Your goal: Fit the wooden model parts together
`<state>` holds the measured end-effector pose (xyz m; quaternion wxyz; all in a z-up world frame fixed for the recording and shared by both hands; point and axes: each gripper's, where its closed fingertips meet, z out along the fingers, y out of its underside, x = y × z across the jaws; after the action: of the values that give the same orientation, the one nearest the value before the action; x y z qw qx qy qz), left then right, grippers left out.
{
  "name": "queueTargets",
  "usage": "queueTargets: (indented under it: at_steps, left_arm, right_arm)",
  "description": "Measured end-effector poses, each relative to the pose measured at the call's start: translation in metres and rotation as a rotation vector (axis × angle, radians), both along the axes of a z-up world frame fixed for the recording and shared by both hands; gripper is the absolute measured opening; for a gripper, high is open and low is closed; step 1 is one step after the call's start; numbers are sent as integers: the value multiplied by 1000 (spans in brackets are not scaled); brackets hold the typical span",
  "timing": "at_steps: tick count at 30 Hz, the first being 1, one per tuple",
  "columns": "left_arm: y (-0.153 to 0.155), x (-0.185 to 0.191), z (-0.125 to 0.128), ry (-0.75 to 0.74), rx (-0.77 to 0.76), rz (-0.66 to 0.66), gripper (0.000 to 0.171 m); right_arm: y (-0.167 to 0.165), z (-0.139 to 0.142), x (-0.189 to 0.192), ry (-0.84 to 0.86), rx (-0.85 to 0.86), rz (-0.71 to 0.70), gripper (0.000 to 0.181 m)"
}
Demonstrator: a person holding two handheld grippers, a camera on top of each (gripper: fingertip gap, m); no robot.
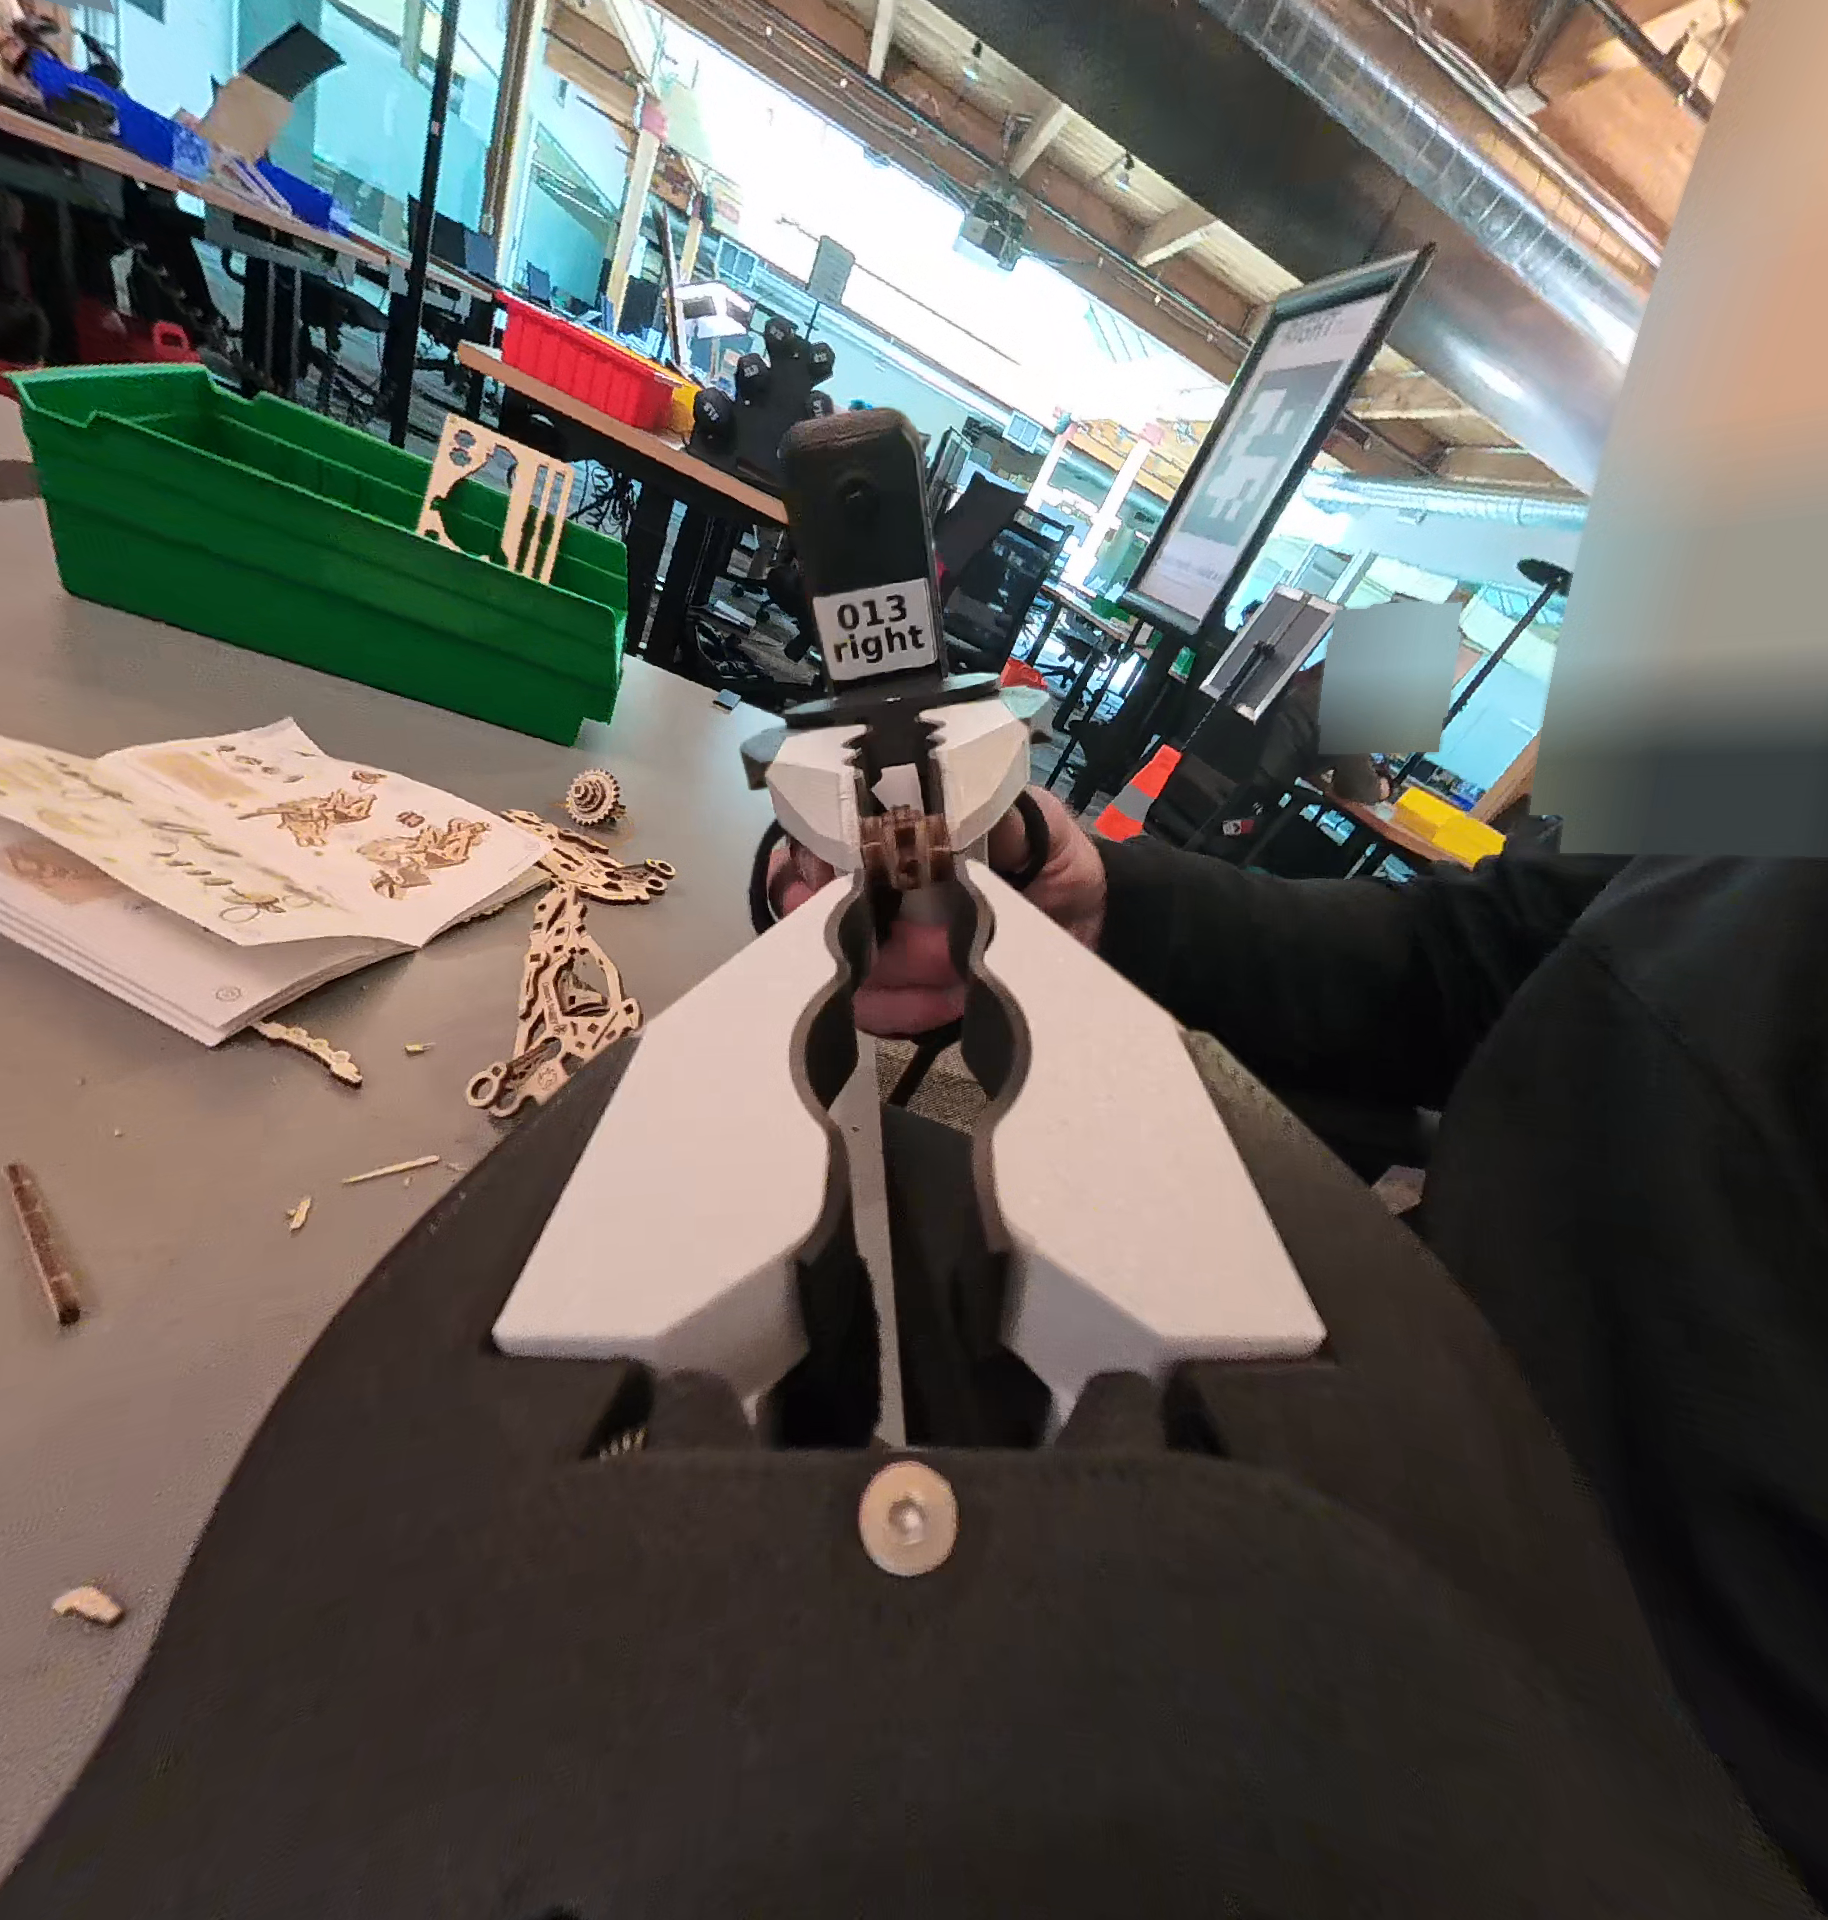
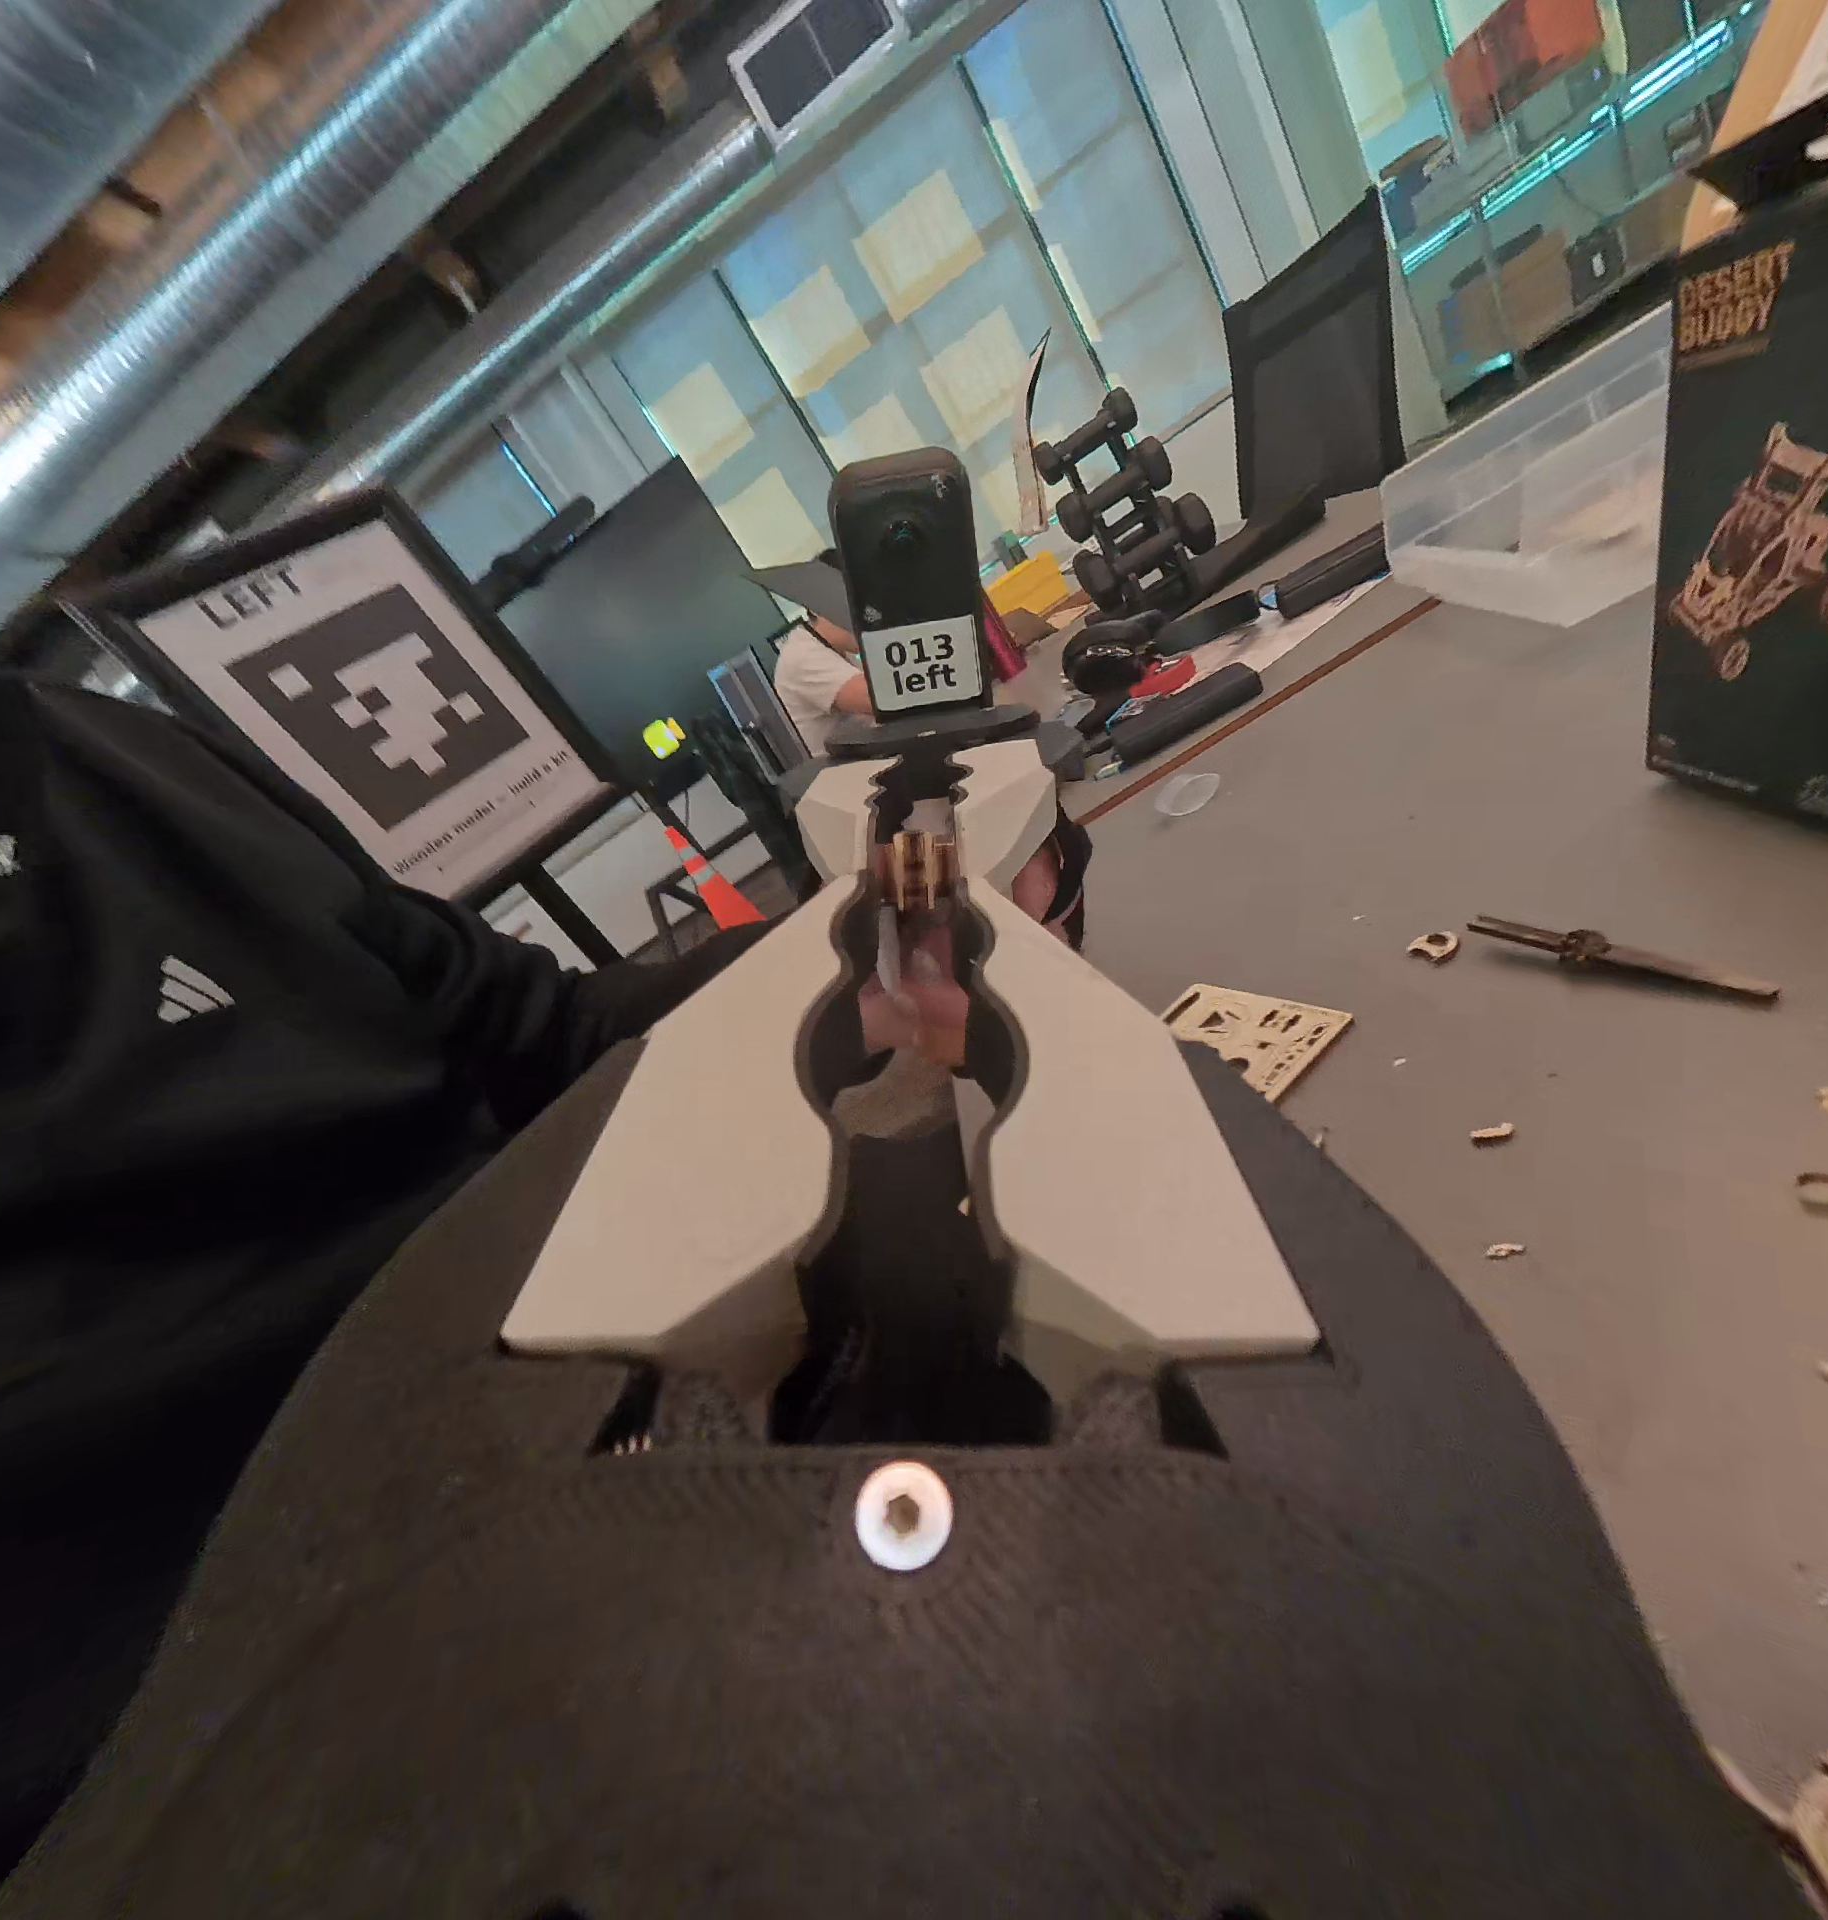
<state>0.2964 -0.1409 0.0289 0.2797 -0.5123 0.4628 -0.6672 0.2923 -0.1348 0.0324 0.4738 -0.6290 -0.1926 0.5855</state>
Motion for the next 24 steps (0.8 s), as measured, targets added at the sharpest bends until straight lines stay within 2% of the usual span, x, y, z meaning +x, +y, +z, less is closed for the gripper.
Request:
queueTargets:
  at_steps: [8, 13, 18, 21, 24]
  left_arm:
    - [-1, 1, 3, -5, -32, -6, 12]
    - [2, 0, -4, 17, -35, -9, 13]
    - [16, -11, -31, 136, -11, 22, 19]
    - [31, -27, -48, 212, 13, 82, 20]
    - [42, -48, -65, 316, 57, 157, 20]
  right_arm:
    - [0, 3, 0, 14, -28, 7, 10]
    - [2, -4, -1, -47, -8, -17, 10]
    - [5, -22, 0, -337, 111, -100, 10]
    - [7, -52, -1, -564, 127, -107, 10]
    - [7, -98, -6, -826, 94, -62, 10]
